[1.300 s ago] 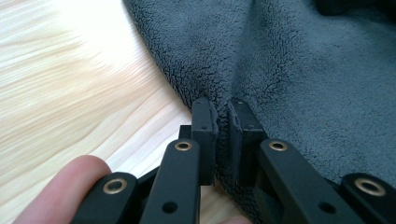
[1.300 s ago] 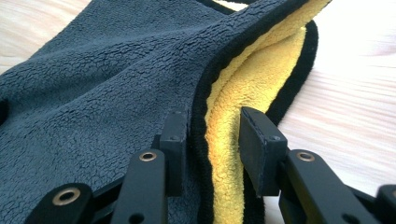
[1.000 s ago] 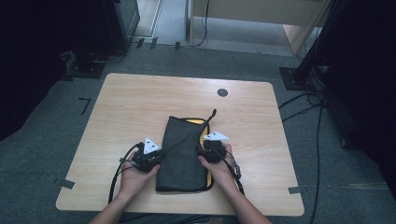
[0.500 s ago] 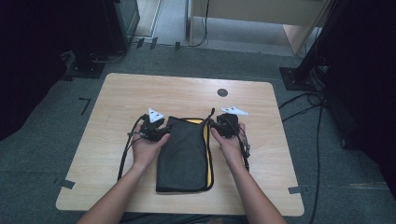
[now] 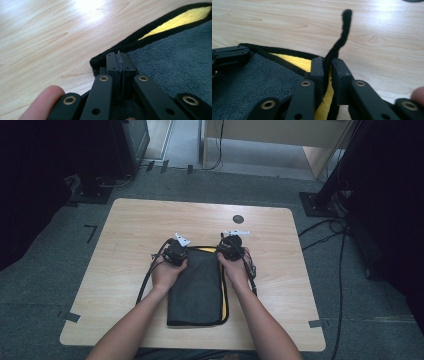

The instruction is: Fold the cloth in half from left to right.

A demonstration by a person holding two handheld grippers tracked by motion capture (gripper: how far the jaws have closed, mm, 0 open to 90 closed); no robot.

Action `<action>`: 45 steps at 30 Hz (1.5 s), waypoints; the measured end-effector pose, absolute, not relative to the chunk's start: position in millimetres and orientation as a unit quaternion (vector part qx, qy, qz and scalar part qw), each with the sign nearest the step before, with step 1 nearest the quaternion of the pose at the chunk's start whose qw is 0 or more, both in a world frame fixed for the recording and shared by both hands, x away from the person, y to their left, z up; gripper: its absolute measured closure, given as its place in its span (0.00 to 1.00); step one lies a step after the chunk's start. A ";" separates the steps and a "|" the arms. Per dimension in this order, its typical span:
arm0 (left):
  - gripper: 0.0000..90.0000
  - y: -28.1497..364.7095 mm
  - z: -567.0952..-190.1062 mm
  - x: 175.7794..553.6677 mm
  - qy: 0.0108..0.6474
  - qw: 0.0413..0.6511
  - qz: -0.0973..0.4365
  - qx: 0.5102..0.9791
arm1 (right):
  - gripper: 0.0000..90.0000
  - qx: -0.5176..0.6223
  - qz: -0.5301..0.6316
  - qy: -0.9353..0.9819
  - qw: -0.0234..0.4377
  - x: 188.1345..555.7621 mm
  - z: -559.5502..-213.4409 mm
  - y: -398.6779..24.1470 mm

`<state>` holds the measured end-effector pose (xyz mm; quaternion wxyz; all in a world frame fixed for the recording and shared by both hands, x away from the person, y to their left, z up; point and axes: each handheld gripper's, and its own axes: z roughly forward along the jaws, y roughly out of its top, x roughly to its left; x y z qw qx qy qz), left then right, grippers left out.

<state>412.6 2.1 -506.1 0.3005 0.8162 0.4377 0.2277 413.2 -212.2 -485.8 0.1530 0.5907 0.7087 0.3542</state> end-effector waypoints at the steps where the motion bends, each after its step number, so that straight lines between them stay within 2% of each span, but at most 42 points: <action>1: 1.00 5.6 -504.5 413.4 0.439 0.306 0.224 0.815 | 0.91 0.588 0.358 0.709 0.155 412.7 -485.1 -212.6; 7: 1.00 38.5 -490.1 421.3 0.485 0.346 0.225 0.771 | 0.90 0.546 0.409 0.707 0.187 405.9 -473.6 -217.6; 10: 0.99 44.9 -497.7 428.5 0.501 0.322 0.218 0.773 | 0.84 0.552 0.396 0.703 0.211 408.1 -475.9 -220.2; 12: 0.90 46.6 -505.7 433.0 0.512 0.308 0.205 0.775 | 0.81 0.565 0.376 0.704 0.209 412.8 -483.1 -223.3; 15: 0.74 56.6 -504.7 433.9 0.537 0.331 0.194 0.751 | 0.80 0.590 0.359 0.694 0.204 416.4 -493.3 -233.7; 20: 0.66 57.9 -505.0 431.5 0.542 0.326 0.196 0.750 | 0.76 0.589 0.399 0.685 0.160 412.9 -496.5 -242.2; 23: 0.66 55.1 -508.1 430.2 0.538 0.321 0.199 0.754 | 0.75 0.569 0.400 0.704 0.144 410.8 -499.0 -233.5; 25: 0.70 53.7 -507.7 431.2 0.533 0.316 0.203 0.758 | 0.72 0.558 0.395 0.716 0.140 410.7 -501.8 -226.0; 27: 0.72 50.2 -507.4 433.5 0.526 0.309 0.212 0.763 | 0.71 0.551 0.383 0.726 0.149 410.8 -503.7 -218.7; 29: 0.74 48.3 -506.6 435.9 0.523 0.304 0.215 0.766 | 0.73 0.548 0.361 0.733 0.176 411.2 -506.1 -213.5; 31: 0.79 45.8 -506.6 438.8 0.520 0.303 0.214 0.769 | 0.75 0.555 0.355 0.733 0.170 413.7 -510.6 -212.7; 36: 0.88 40.2 -508.7 443.7 0.509 0.307 0.225 0.772 | 0.87 0.555 0.360 0.730 0.171 418.9 -513.5 -210.9; 38: 0.90 41.1 -508.6 449.8 0.512 0.311 0.218 0.771 | 0.90 0.551 0.354 0.733 0.183 421.9 -513.0 -208.9; 45: 0.89 30.5 -506.2 480.4 0.511 0.296 0.219 0.777 | 0.91 0.566 0.353 0.720 0.192 443.8 -513.8 -213.4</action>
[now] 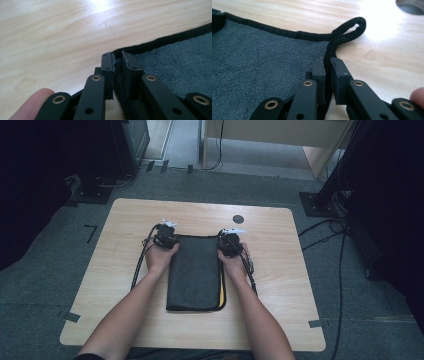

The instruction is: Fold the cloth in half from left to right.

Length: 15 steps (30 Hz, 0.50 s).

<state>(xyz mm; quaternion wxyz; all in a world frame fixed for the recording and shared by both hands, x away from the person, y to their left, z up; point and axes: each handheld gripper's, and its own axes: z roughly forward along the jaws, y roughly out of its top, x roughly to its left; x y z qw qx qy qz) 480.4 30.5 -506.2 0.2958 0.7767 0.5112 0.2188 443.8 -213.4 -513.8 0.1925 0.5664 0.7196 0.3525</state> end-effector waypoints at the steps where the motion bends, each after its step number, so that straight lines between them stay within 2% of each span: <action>1: 0.89 28.5 -505.9 485.2 0.512 0.293 0.219 0.777 | 0.91 0.567 0.351 0.719 0.197 446.4 -513.9 -213.3; 5: 0.87 25.0 -504.2 491.6 0.517 0.280 0.227 0.776 | 0.89 0.568 0.335 0.721 0.212 460.7 -512.4 -209.0; 8: 0.71 31.3 -499.5 487.1 0.534 0.296 0.207 0.764 | 0.81 0.575 0.334 0.716 0.211 461.6 -507.1 -212.1; 10: 0.63 36.8 -493.9 477.0 0.528 0.312 0.207 0.762 | 0.77 0.581 0.355 0.701 0.211 454.3 -501.0 -217.7; 15: 0.56 45.0 -480.2 429.4 0.491 0.342 0.202 0.775 | 0.72 0.565 0.381 0.704 0.201 418.7 -487.6 -231.3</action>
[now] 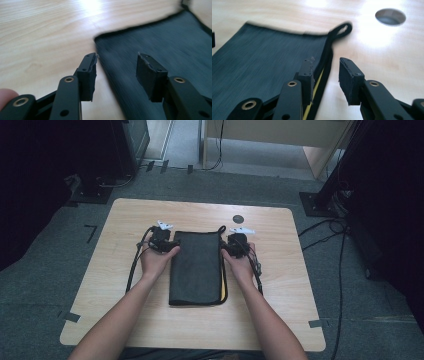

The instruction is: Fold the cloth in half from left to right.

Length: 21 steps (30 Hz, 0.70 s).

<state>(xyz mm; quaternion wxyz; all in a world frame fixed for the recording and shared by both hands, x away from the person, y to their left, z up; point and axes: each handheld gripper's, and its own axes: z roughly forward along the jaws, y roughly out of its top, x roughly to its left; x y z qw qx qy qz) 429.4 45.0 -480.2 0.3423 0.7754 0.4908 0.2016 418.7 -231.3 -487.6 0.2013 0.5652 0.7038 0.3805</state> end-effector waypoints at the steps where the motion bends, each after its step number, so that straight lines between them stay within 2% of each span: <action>1: 0.55 46.9 -478.9 419.0 0.483 0.346 0.200 0.779 | 0.71 0.560 0.384 0.707 0.197 408.8 -486.2 -234.0; 11: 0.50 59.2 -482.9 323.7 0.433 0.369 0.170 0.805 | 0.73 0.524 0.400 0.735 0.158 307.7 -489.1 -249.6; 15: 0.49 64.1 -490.3 287.4 0.423 0.370 0.171 0.809 | 0.76 0.517 0.389 0.748 0.148 278.6 -494.3 -246.4; 21: 0.48 67.0 -504.1 253.7 0.407 0.365 0.178 0.818 | 0.80 0.525 0.369 0.756 0.129 260.0 -510.3 -238.6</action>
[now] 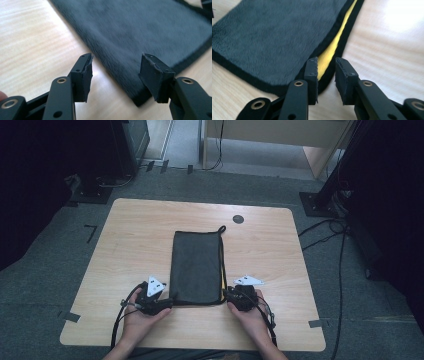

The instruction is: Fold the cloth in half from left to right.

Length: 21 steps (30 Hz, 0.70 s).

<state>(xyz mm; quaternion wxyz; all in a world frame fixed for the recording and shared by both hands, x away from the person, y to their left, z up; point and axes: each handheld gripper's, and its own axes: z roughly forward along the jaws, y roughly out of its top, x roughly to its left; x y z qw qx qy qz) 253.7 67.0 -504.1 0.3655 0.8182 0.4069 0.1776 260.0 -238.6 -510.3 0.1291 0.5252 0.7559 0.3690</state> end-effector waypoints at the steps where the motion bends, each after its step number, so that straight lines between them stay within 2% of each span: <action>1: 0.49 66.1 -505.7 251.5 0.401 0.363 0.182 0.821 | 0.81 0.522 0.370 0.757 0.129 259.3 -512.9 -237.5; 4: 0.49 64.2 -511.8 247.9 0.372 0.347 0.206 0.836 | 0.91 0.516 0.362 0.761 0.152 257.7 -513.8 -232.7; 8: 0.49 67.7 -512.7 248.6 0.373 0.348 0.200 0.836 | 0.96 0.527 0.371 0.752 0.140 253.6 -514.9 -234.2; 10: 0.49 69.7 -512.5 249.4 0.375 0.347 0.193 0.838 | 0.95 0.525 0.367 0.754 0.147 248.4 -514.7 -233.8; 14: 0.49 71.0 -511.2 248.3 0.378 0.355 0.183 0.835 | 0.86 0.523 0.368 0.749 0.175 242.4 -511.6 -232.4; 16: 0.49 74.0 -509.0 244.7 0.377 0.364 0.174 0.834 | 0.84 0.516 0.379 0.745 0.189 239.3 -507.0 -230.9; 21: 0.49 78.6 -509.1 237.7 0.367 0.363 0.177 0.838 | 0.85 0.515 0.400 0.739 0.166 236.3 -502.5 -226.2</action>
